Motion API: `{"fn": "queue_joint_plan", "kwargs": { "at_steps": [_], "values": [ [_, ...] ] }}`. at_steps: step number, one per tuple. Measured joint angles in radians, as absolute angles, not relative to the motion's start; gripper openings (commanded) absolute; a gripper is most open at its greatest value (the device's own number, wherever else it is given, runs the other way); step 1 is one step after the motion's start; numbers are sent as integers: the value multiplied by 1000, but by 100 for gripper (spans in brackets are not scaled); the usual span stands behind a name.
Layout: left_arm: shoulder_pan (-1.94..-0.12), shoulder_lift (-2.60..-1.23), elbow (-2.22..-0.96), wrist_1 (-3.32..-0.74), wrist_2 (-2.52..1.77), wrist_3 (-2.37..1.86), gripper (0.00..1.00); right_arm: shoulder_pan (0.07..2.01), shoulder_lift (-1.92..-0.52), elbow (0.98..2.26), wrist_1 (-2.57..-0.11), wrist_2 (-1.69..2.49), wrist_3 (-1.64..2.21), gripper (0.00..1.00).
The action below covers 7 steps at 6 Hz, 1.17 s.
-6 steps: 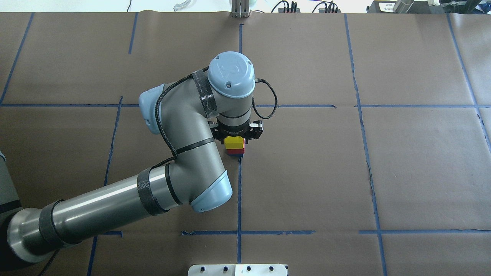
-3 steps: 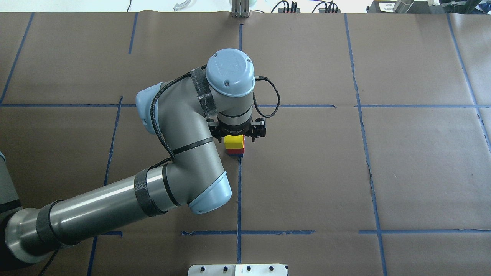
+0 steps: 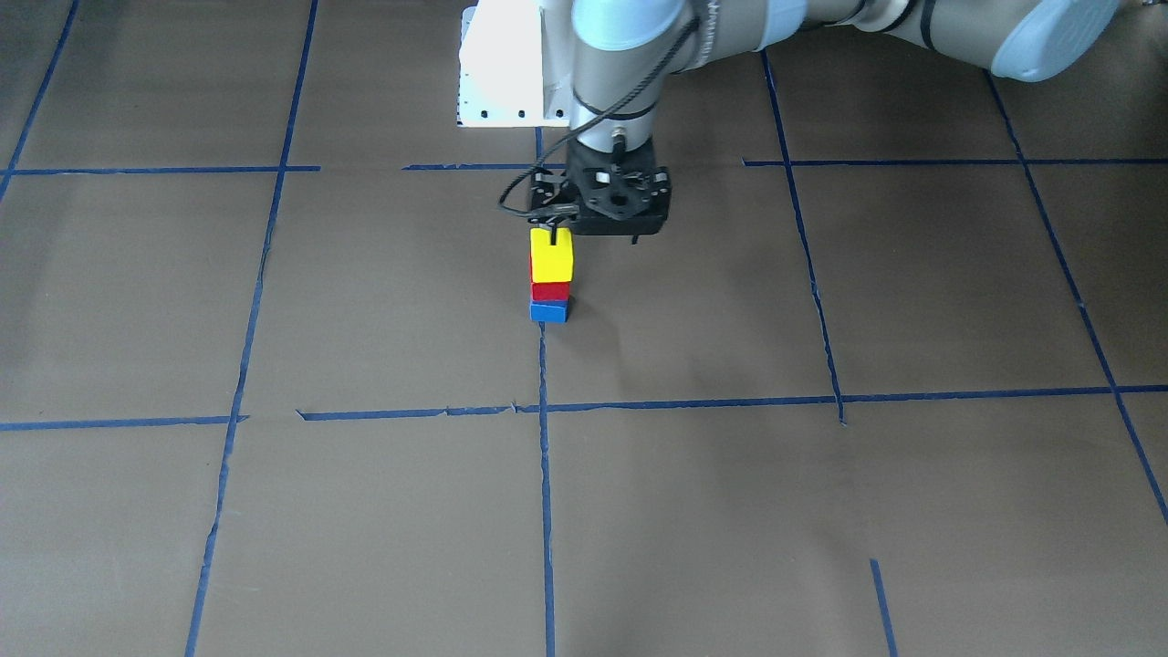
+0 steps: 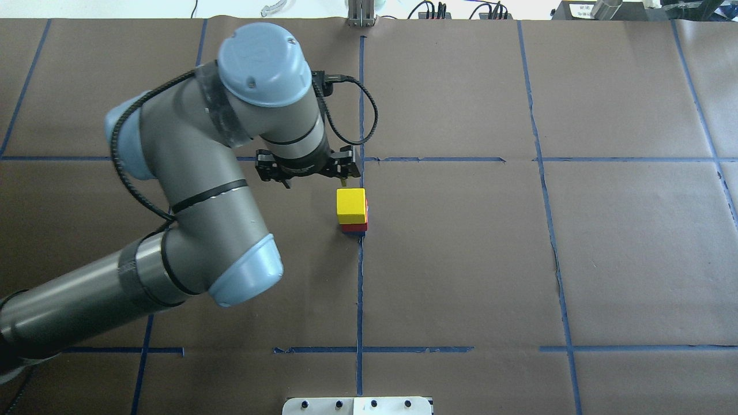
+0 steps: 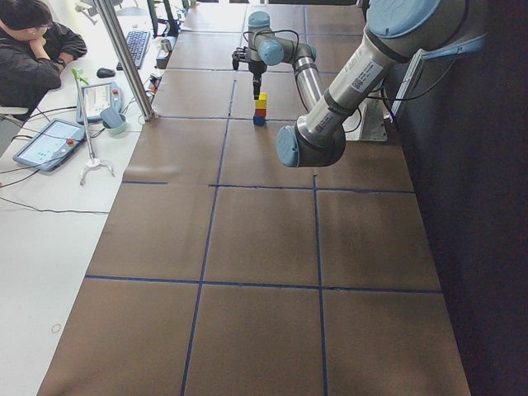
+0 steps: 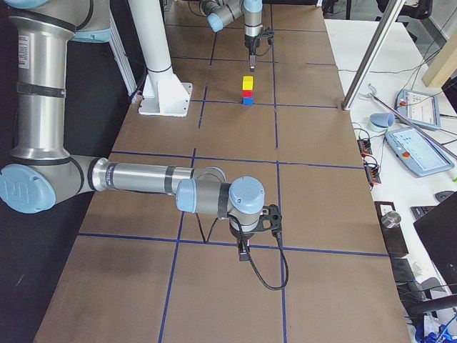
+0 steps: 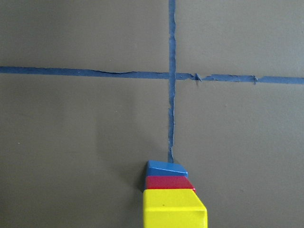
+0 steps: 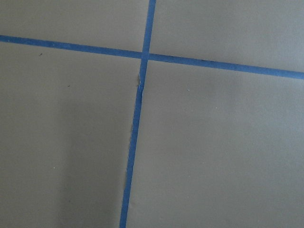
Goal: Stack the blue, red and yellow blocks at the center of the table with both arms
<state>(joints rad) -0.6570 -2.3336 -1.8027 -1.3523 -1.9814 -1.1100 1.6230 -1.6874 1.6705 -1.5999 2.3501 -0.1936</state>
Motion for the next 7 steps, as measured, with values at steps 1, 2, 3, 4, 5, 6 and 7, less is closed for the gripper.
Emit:
{"fn": "queue_joint_plan", "kwargs": {
  "at_steps": [1,2,3,4,5,6,7],
  "values": [
    [-735,-2223,-1873,-1354,-2037,-963,100,1623,-1687,1671,-1600,2350,-193,100],
    [-848,-2096,-1914,-1360,-2109,-757,100,1623,-1687,1671,-1600,2350,-193,100],
    [-980,-1972,-1923,-1363,-2169,-520,100,1623,-1687,1671,-1600,2350,-192,100],
    [-1112,-1860,-1917,-1363,-2223,-297,100,1623,-1687,1670,-1600,2350,-191,100],
    [-1231,-1757,-1908,-1364,-2272,-119,100,1623,-1687,1671,-1600,2350,-190,100],
    [-1334,-1658,-1905,-1364,-2295,2,100,1623,-1687,1670,-1600,2350,-190,100],
    [-1426,-1556,-1901,-1365,-2309,63,100,1623,-1687,1671,-1600,2350,-190,100]
  ]
}}
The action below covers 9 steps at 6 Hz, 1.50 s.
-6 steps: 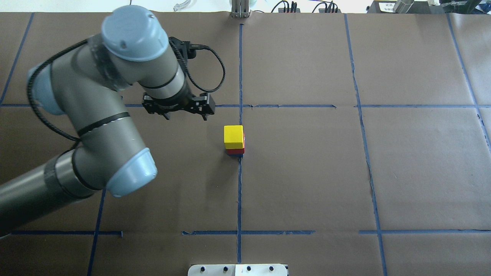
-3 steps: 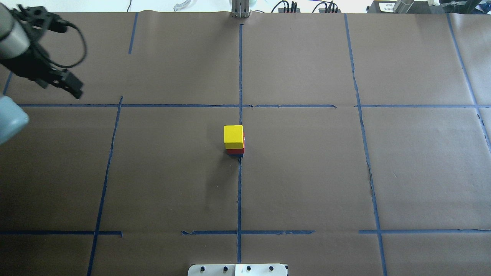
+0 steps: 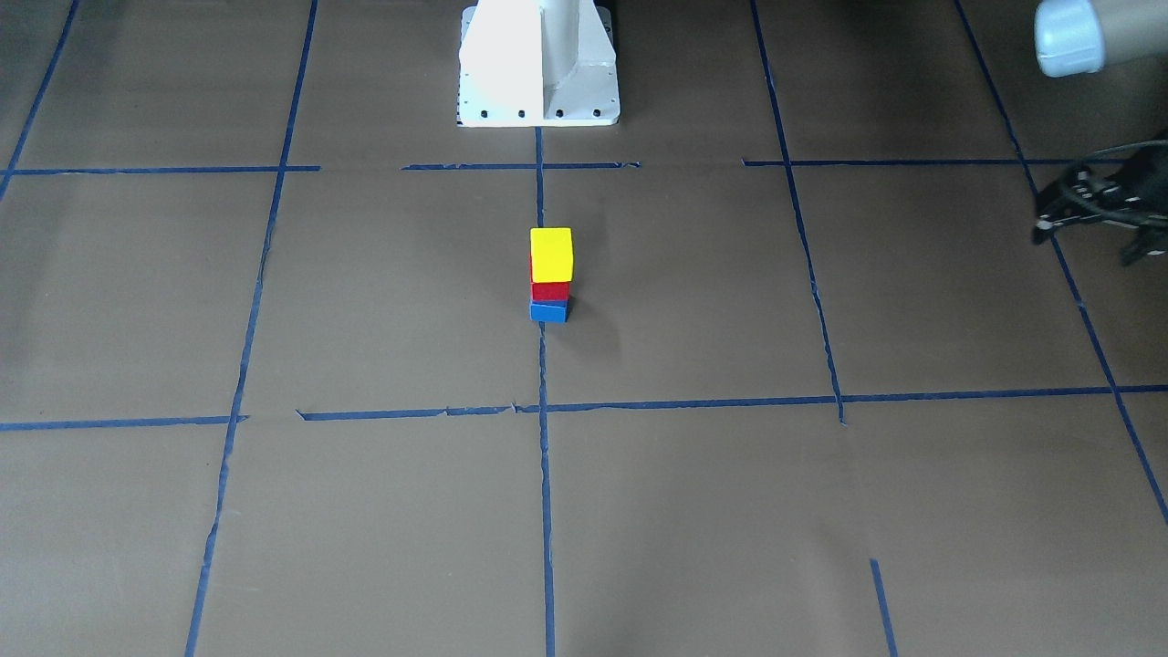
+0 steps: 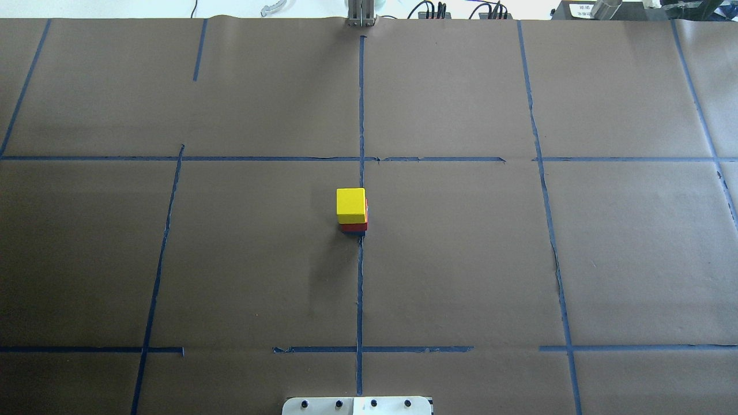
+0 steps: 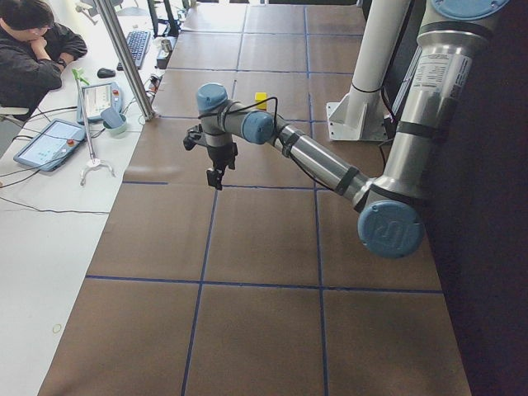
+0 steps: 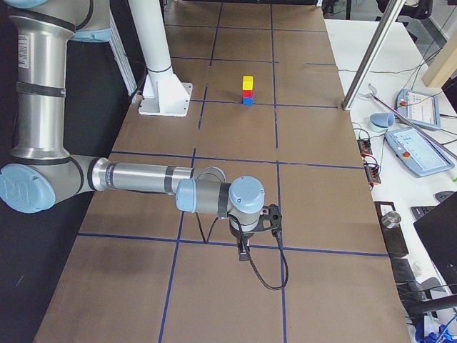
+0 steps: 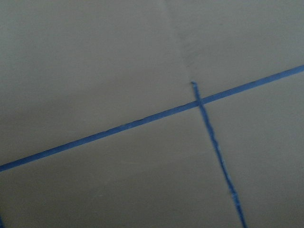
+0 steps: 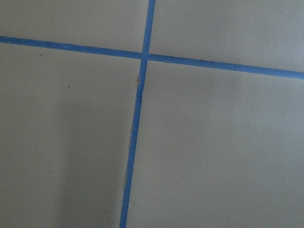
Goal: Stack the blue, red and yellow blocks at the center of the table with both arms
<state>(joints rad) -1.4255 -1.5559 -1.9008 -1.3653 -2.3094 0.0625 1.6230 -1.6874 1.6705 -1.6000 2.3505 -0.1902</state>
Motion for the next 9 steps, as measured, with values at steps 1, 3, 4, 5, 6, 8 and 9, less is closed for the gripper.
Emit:
{"fn": "queue_joint_plan", "kwargs": {
  "at_steps": [1,3,4,5,6,8,9],
  "values": [
    [-1478,-1474,-1897,-1366,-2321,82,100,1623,-1687,1671,-1600,2351,-191,100],
    [-1508,-1392,-1896,-1370,-2327,88,100,1623,-1687,1671,-1600,2352,-192,100],
    [-1512,-1383,-1896,-1373,-2328,87,100,1623,-1687,1671,-1600,2352,-193,100],
    [-1512,-1385,-1894,-1375,-2327,86,100,1623,-1687,1672,-1600,2352,-194,100],
    [-1512,-1389,-1893,-1377,-2330,83,100,1623,-1687,1672,-1599,2352,-194,100],
    [-1510,-1391,-1898,-1379,-2347,81,100,1623,-1687,1673,-1600,2352,-191,100],
    [-1510,-1392,-1906,-1379,-2350,83,100,1623,-1687,1673,-1600,2352,-191,100]
  ]
}}
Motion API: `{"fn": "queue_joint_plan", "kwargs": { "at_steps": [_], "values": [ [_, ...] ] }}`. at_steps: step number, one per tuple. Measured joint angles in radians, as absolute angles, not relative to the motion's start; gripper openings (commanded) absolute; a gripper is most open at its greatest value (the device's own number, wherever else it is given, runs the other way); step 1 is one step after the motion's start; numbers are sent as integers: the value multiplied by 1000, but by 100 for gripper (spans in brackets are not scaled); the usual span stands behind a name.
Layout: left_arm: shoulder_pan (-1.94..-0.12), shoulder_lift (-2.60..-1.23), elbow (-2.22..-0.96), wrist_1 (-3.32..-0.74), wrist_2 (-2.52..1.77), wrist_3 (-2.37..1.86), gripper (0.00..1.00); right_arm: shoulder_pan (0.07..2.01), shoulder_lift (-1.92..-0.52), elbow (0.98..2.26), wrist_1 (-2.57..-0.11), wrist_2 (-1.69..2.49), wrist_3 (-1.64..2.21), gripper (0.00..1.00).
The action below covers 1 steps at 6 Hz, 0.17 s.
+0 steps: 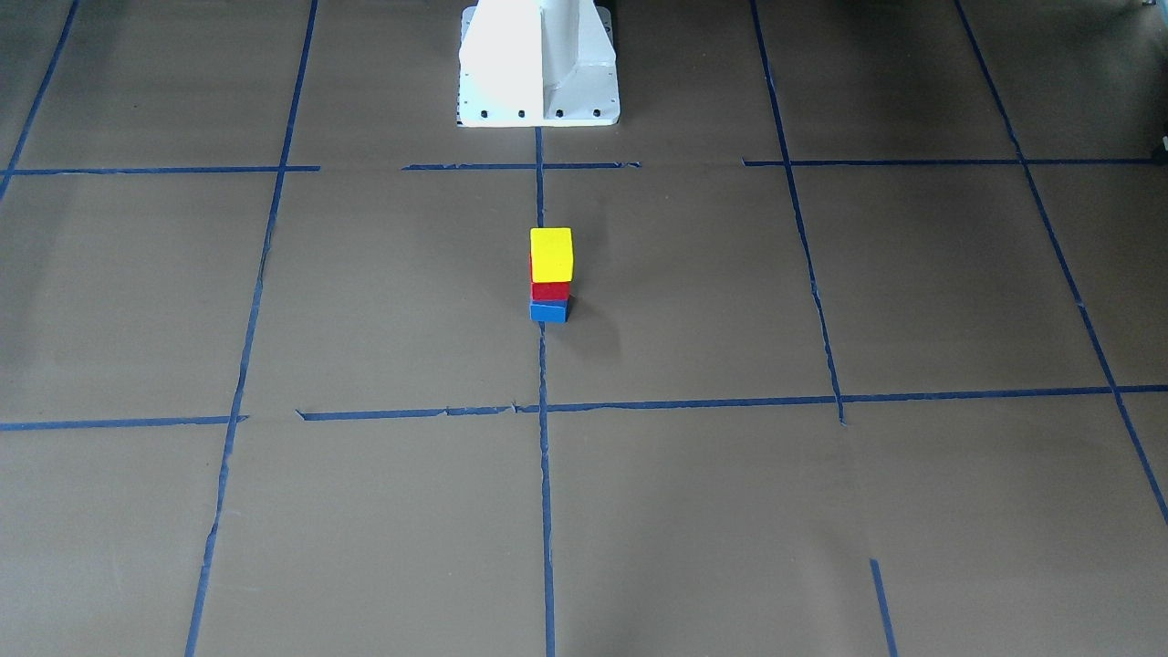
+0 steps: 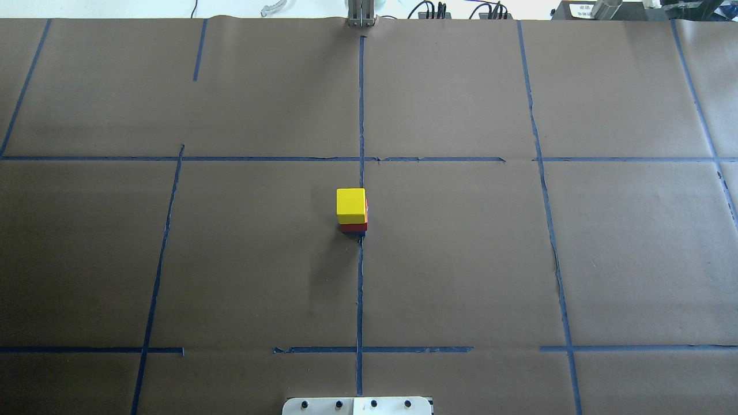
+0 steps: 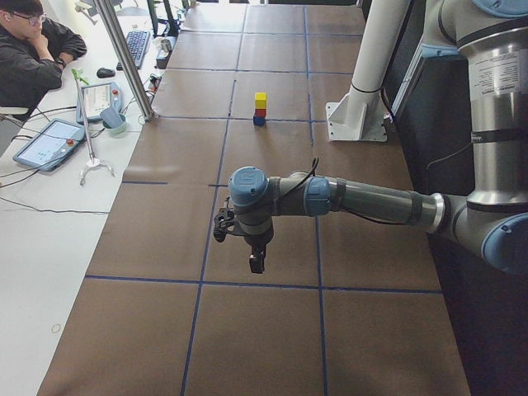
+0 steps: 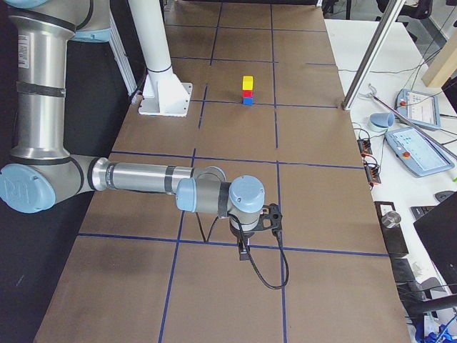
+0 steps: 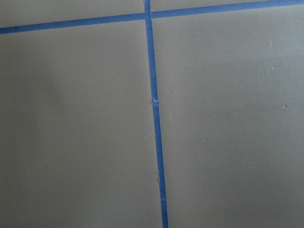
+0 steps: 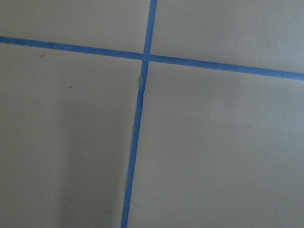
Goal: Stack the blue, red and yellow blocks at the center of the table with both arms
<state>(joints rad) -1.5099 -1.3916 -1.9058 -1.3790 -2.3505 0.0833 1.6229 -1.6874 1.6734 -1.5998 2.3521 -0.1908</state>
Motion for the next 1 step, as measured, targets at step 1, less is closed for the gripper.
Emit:
{"fn": "queue_joint_plan", "kwargs": {
  "at_steps": [1],
  "values": [
    [-1509,-1391,-1909,-1379,-2351,85,100,1623,-1687,1673,-1595,2353,-191,100]
  ]
}}
